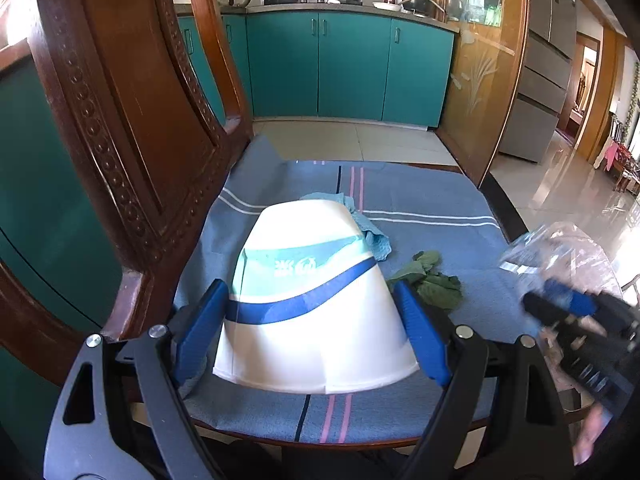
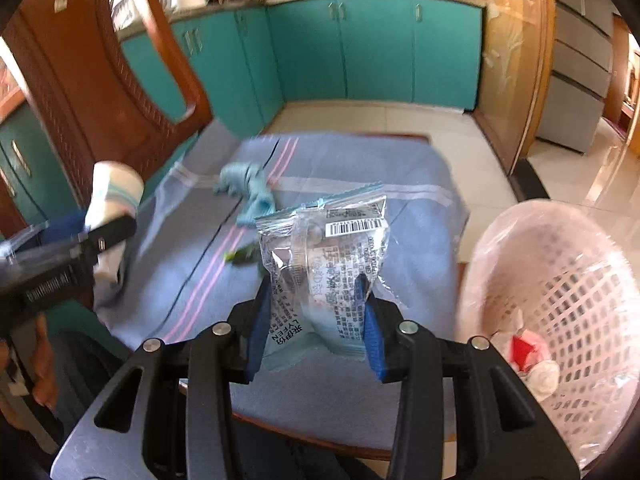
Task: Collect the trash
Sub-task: 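Carry cup and packet over the wastebasket and open both tools to drop them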
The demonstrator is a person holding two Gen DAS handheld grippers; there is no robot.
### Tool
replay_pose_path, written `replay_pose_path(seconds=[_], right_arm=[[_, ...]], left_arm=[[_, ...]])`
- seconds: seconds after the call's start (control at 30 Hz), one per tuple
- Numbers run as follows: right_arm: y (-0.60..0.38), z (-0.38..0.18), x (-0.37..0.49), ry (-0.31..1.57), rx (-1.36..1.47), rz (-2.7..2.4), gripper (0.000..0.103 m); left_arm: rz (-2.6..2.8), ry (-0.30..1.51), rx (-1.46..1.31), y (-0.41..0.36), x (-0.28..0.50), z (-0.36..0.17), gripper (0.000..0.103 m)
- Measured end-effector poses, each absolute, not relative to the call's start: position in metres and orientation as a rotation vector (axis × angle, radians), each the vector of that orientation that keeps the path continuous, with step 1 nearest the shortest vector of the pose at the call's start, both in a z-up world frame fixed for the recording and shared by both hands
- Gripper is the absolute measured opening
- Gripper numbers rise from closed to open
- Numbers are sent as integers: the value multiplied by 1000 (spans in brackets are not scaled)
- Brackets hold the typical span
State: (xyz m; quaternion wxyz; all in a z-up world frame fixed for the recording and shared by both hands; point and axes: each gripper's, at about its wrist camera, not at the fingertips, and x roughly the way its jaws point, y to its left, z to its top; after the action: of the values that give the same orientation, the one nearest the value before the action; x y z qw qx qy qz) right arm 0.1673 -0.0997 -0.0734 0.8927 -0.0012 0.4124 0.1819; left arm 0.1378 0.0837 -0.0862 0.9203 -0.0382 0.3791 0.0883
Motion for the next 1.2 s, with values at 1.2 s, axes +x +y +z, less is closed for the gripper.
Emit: replay_pose_path(seconds=[1.2], right_arm=[[-333,-60,111,752,233,-43,41]], left_arm=[[-489,850,130,-184,170,-95,85]])
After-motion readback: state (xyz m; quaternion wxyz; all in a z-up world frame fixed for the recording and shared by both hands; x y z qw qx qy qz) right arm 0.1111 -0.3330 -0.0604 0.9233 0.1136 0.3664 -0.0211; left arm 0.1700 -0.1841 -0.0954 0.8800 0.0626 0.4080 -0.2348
